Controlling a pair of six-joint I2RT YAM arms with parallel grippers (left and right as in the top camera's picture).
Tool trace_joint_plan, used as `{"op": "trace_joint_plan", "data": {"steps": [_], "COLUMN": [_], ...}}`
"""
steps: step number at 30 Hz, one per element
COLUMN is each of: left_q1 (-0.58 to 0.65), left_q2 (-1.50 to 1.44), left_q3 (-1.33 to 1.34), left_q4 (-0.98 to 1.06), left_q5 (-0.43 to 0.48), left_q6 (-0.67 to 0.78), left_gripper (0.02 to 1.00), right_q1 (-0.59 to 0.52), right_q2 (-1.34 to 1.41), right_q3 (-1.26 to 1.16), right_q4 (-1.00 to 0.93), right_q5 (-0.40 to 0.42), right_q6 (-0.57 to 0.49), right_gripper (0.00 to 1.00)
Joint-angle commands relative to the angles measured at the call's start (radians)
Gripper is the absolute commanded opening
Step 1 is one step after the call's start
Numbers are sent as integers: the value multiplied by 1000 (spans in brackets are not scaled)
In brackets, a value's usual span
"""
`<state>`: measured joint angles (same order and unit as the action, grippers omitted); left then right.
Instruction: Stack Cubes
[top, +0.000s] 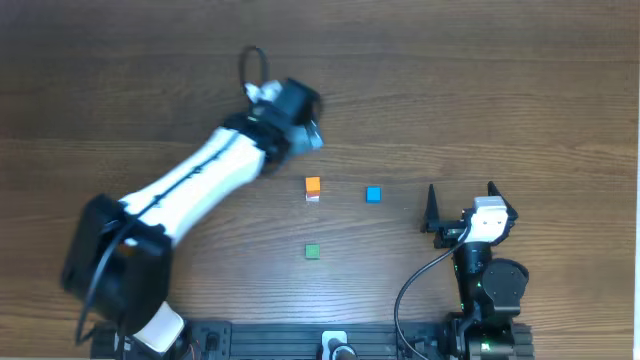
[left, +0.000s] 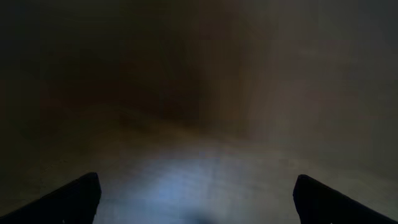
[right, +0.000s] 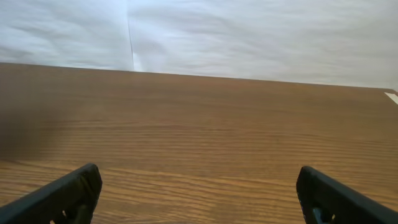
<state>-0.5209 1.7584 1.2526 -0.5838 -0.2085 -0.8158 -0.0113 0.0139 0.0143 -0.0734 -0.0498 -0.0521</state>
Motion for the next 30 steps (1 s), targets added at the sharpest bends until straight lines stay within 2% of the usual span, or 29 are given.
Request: {"op": "trace_joint_plan", "data": {"steps": [1, 6, 12, 18, 20, 24, 30], "left_q1": [171, 284, 334, 394, 438, 521, 539], "left_q2": [-190, -334, -537, -835, -1009, -1255, -1489], "left_q3": [2, 0, -110, -423, -576, -748, -908], "left_q4": [84, 99, 161, 373, 433, 441, 438], "left_q5": [-25, -24, -12, 121, 200, 293, 317], "left_q6": [154, 235, 380, 508, 555, 637, 772], "left_gripper": [998, 998, 998, 998, 1000, 998, 998], "right_q1": [6, 6, 6, 6, 6, 6, 6], "right_q2": [-8, -8, -8, -8, -8, -8, -8], "right_q3": [-9, -9, -9, -9, -9, -9, -9], "right_q4": [2, 2, 3, 3, 2, 3, 2], "right_q5": [3, 3, 3, 3, 3, 3, 3], "right_q6": [2, 2, 2, 2, 2, 2, 2], "right_gripper": [993, 991, 993, 993, 993, 993, 993]}}
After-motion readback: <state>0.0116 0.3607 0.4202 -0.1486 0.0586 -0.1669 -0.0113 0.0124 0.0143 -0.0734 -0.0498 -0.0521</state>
